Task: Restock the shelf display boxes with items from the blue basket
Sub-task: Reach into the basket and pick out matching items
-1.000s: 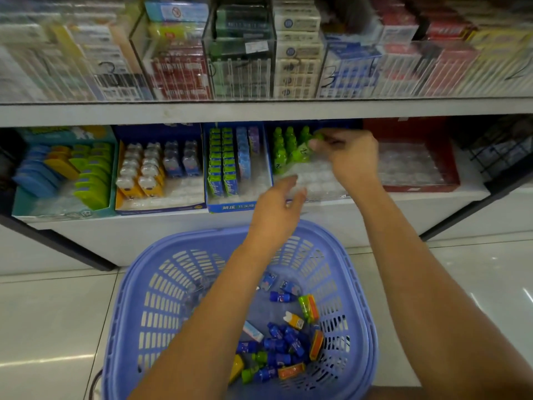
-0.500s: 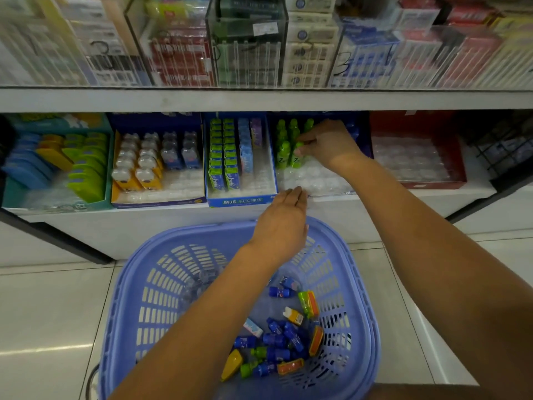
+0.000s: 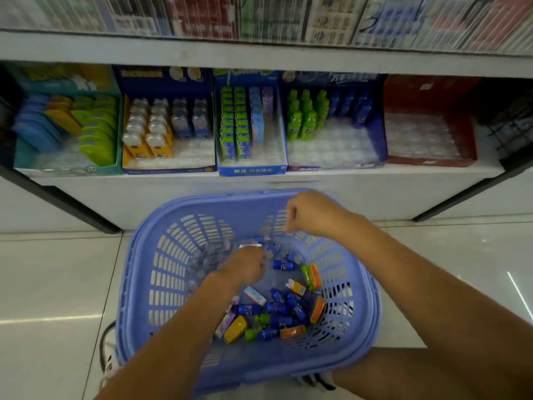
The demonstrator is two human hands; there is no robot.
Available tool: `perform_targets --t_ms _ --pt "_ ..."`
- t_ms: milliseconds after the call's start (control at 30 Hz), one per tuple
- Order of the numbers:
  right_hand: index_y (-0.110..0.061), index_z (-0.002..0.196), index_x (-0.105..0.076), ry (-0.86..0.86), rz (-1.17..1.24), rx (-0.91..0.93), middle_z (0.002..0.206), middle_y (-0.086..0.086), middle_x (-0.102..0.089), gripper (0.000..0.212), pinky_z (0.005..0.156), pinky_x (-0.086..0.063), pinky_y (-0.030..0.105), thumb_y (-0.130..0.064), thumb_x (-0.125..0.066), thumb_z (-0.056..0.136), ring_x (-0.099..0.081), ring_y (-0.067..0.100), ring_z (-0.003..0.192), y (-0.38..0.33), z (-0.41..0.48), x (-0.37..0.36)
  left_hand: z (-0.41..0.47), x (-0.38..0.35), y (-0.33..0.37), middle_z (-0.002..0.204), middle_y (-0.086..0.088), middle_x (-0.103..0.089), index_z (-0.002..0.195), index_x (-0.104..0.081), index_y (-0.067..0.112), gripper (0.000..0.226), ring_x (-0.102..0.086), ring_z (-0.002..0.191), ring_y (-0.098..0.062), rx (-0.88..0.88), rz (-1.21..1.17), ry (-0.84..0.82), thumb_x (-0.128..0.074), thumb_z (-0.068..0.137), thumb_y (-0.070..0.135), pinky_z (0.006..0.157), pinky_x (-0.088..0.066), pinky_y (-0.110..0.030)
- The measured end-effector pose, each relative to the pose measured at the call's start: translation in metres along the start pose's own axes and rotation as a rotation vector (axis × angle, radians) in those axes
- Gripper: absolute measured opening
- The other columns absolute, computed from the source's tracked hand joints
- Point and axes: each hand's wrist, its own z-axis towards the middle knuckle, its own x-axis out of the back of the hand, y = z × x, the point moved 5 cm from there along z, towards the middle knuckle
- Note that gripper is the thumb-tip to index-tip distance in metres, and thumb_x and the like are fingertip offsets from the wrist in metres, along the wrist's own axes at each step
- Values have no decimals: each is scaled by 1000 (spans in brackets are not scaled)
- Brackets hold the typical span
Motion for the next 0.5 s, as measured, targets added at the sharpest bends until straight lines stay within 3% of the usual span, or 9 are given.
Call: perform_targets --t_ms 67,133,200,233,267,333,400,500 --pt "-7 72 -56 -250 -121 -27 67 11 -46 14 64 -36 34 -4 -59 86 -44 32 66 10 4 -60 -7 -42 -31 123 -11 -58 120 -57 9 27 -55 113 -28 46 22 -219 -47 97 20 84 -44 -32" --pt "-11 65 -44 -391 -236 -91 64 5 -31 27 61 -31 30 -1 -51 89 -30 21 57 32 6 -105 -15 -73 -57 131 -9 -56 127 -54 14 33 -53 119 -25 75 21 -288 -51 95 20 92 -45 -31" --pt "-13 76 -54 -493 -369 -141 69 6 -39 20 63 -32 32 -2 -50 92 -32 17 55 49 4 -133 -18 -93 -72 137 -9 -53 137 -45 19 46 -52 124 -25 89 -20 -282 -51 92 15 102 -44 -36" --pt "-9 97 -60 -521 -428 -155 81 9 -50 12 65 -35 32 -3 -49 93 -40 19 59 56 5 -143 -18 -98 -77 138 -9 -51 140 -41 20 50 -51 125 -26 95 -34 -281 -51 91 13 103 -43 -39" --pt "-6 117 -56 -525 -482 -145 102 12 -57 24 69 -39 32 -5 -47 95 -50 21 69 61 8 -152 -17 -101 -79 140 -10 -49 142 -39 20 53 -49 127 -27 95 -40 -290 -51 91 12 104 -42 -40" --pt "-7 132 -47 -528 -555 -167 131 12 -51 35 82 -48 33 -8 -44 98 -58 24 96 66 12 -163 -14 -103 -78 143 -11 -47 142 -41 17 54 -46 130 -27 73 -53 -311 -51 89 8 106 -41 -40" --pt "-8 131 -49 -473 -611 -160 133 11 -50 34 94 -47 34 -10 -47 97 -53 26 116 66 18 -170 -11 -104 -77 142 -11 -48 139 -45 12 50 -47 129 -27 71 -57 -308 -50 90 6 106 -40 -38" --pt "-5 130 -46 -428 -582 -126 128 16 -52 38 92 -46 36 -11 -54 93 -52 30 115 64 24 -168 -4 -96 -71 131 -17 -54 127 -53 2 35 -52 121 -30 135 -56 -222 -48 94 13 99 -42 -38"
